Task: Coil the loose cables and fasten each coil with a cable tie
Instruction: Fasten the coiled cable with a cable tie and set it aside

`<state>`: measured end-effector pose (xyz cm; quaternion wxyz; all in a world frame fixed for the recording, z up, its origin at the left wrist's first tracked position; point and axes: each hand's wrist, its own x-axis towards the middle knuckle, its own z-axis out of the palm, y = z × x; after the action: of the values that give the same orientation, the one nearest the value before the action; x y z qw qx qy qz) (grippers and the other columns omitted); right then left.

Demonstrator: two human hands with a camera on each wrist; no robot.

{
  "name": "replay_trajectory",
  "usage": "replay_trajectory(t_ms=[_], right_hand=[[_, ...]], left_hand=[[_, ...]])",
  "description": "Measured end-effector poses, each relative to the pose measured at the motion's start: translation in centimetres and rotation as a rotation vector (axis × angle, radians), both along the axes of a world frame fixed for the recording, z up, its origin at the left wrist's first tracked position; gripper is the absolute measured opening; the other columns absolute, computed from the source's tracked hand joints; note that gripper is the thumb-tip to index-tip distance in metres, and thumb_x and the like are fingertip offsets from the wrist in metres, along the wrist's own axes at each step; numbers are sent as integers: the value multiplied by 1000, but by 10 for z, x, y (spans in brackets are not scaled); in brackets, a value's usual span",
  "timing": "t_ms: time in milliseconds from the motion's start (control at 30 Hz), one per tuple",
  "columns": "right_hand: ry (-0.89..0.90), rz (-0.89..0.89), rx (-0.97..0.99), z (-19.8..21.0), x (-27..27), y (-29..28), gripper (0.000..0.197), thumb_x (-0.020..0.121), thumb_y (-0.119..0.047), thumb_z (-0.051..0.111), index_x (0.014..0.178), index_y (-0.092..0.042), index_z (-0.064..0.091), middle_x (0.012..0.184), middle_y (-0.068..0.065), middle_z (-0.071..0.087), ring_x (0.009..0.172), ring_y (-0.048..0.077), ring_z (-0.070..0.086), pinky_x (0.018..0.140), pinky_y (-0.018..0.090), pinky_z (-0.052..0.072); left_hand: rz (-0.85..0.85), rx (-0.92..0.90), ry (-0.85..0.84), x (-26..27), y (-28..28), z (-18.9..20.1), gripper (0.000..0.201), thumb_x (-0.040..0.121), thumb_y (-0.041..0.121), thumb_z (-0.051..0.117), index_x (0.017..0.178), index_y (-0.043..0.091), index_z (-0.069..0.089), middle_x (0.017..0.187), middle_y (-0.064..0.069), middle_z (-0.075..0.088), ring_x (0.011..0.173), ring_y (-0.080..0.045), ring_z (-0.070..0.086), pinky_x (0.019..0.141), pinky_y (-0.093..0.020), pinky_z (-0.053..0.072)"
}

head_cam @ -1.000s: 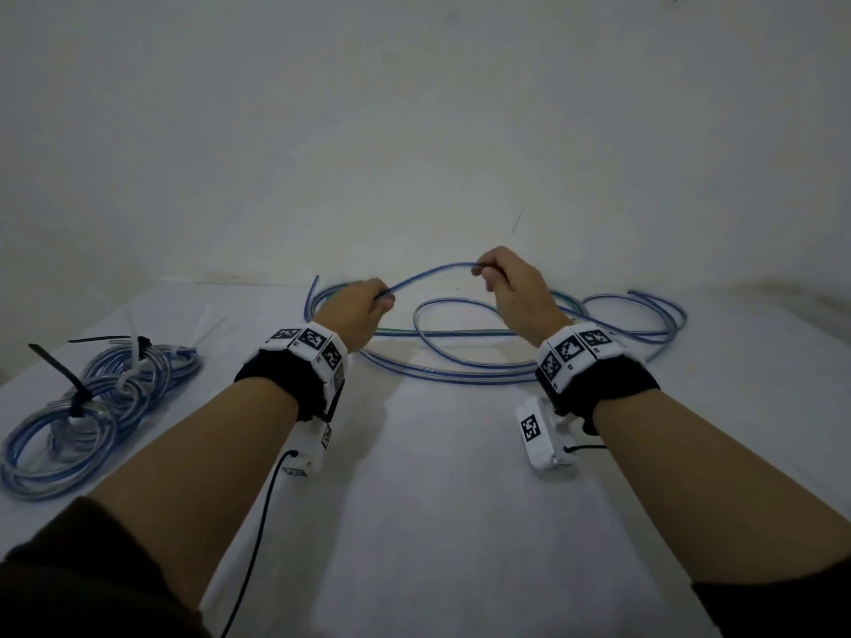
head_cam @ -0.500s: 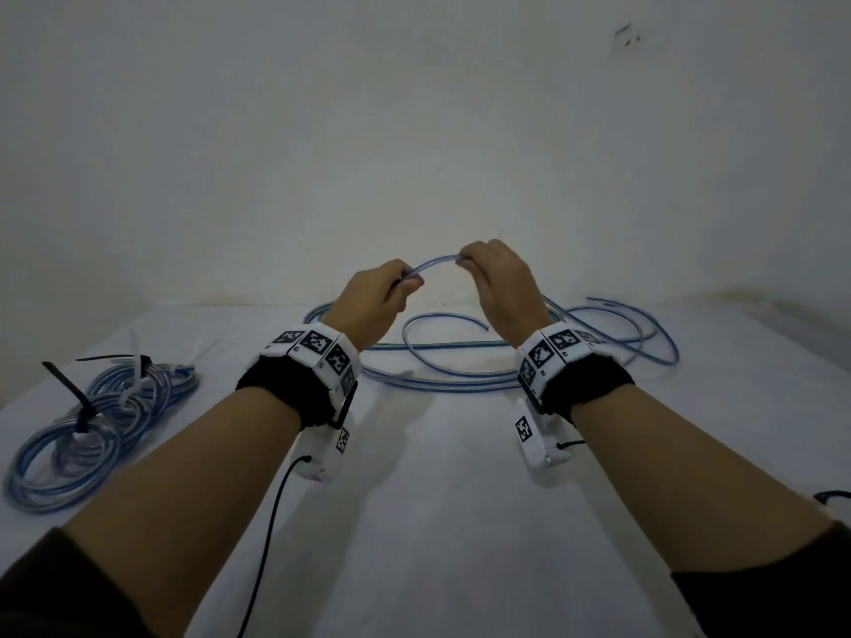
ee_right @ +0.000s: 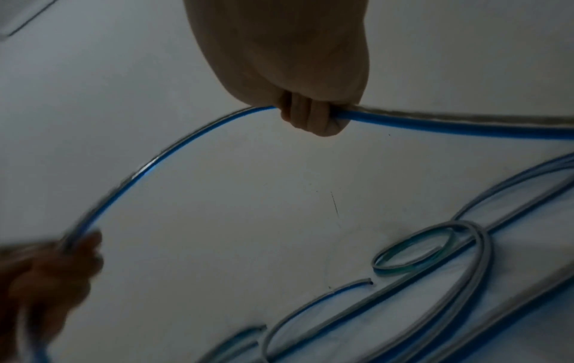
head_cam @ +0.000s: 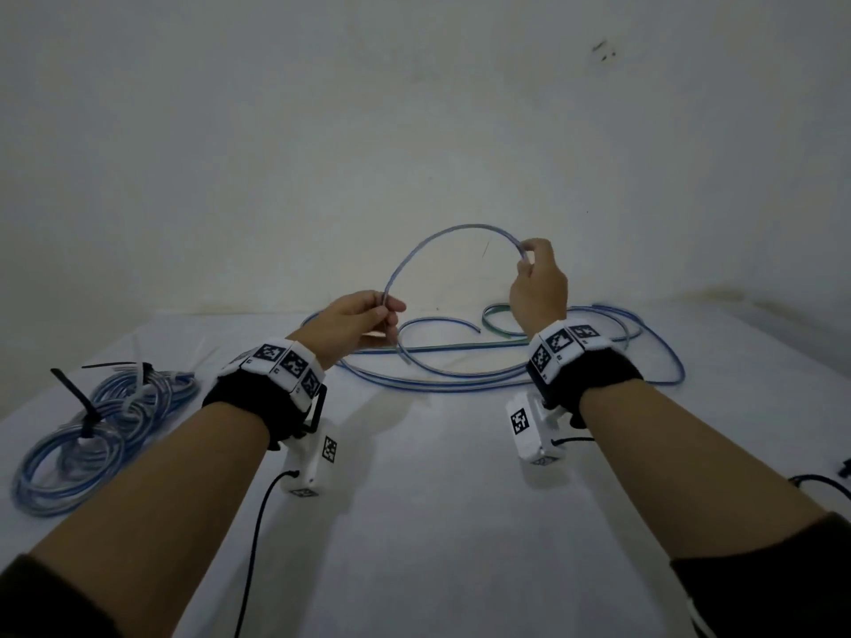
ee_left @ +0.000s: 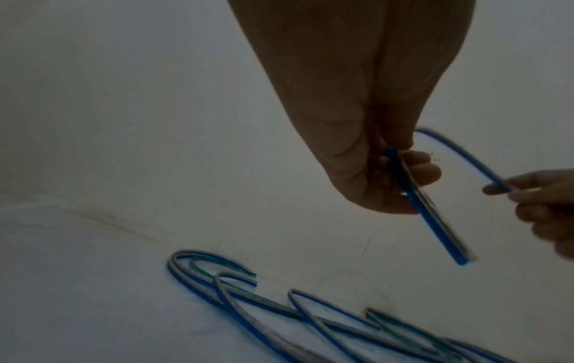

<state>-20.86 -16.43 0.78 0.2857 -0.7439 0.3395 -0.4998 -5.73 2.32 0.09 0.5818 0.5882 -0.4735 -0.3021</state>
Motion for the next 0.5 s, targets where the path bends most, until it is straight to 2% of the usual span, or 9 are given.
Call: replay_trajectory(t_ms=[33, 133, 200, 267, 333, 367, 433, 500], right_hand=[[61, 21, -42, -3, 0, 2, 22, 100, -13, 33, 112, -8, 51, 79, 9, 53, 61, 22, 47, 50, 29, 30], [217, 130, -131, -13, 3, 3, 24, 98, -15, 38, 103, -4, 59, 81, 14, 58, 72, 27, 52, 60, 30, 37], [365, 194, -162, -18, 5, 5, 27, 98, -14, 40, 103, -3, 64, 92, 18, 63, 81, 30, 57, 68, 32, 42], [540, 281, -197, -19, 5, 11, 28, 98, -15, 42, 102, -4, 68, 88, 16, 60, 76, 28, 56, 64, 30, 40], [670, 387, -269, -19, 4, 22, 24, 95, -13, 46, 91, -11, 69, 75, 8, 54, 62, 16, 46, 59, 26, 32], [703, 439, -302, -19, 3, 27, 21, 94, -12, 47, 89, -14, 67, 76, 6, 56, 63, 14, 45, 62, 25, 32], [710, 510, -368, -18, 2, 37, 20, 92, -12, 51, 106, -10, 65, 93, 6, 64, 76, 14, 50, 69, 23, 32], [668, 590, -408, -16, 1, 46, 23, 91, -11, 54, 111, -8, 65, 90, 0, 66, 73, 8, 48, 62, 15, 29]], left_hand=[[24, -44, 16, -2, -1, 4, 24, 100, 5, 32, 94, 12, 53, 80, -3, 55, 73, -13, 60, 77, -29, 56], [99, -203, 83, -9, -6, 15, 20, 101, 17, 34, 92, 17, 52, 68, 1, 54, 65, -13, 61, 76, -36, 57], [171, -281, 90, -11, -12, 20, 22, 102, 18, 33, 97, 19, 55, 64, 2, 45, 55, -10, 50, 66, -31, 55], [238, -292, 75, -10, -19, 23, 24, 100, 10, 32, 107, 14, 55, 67, 1, 39, 56, -10, 39, 59, -22, 41], [277, -270, -23, -10, -25, 22, 24, 97, 2, 34, 110, 9, 53, 71, 1, 44, 59, -10, 38, 59, -21, 34], [291, -252, -112, -11, -26, 21, 23, 97, 1, 34, 108, 8, 53, 72, 0, 47, 58, -9, 40, 58, -20, 35], [311, -231, -273, -14, -26, 17, 23, 98, 4, 34, 105, 6, 56, 71, 0, 53, 52, -3, 45, 54, -16, 39], [327, -211, -387, -15, -25, 11, 23, 99, 6, 36, 103, 4, 58, 70, 0, 57, 51, 0, 49, 55, -14, 44]])
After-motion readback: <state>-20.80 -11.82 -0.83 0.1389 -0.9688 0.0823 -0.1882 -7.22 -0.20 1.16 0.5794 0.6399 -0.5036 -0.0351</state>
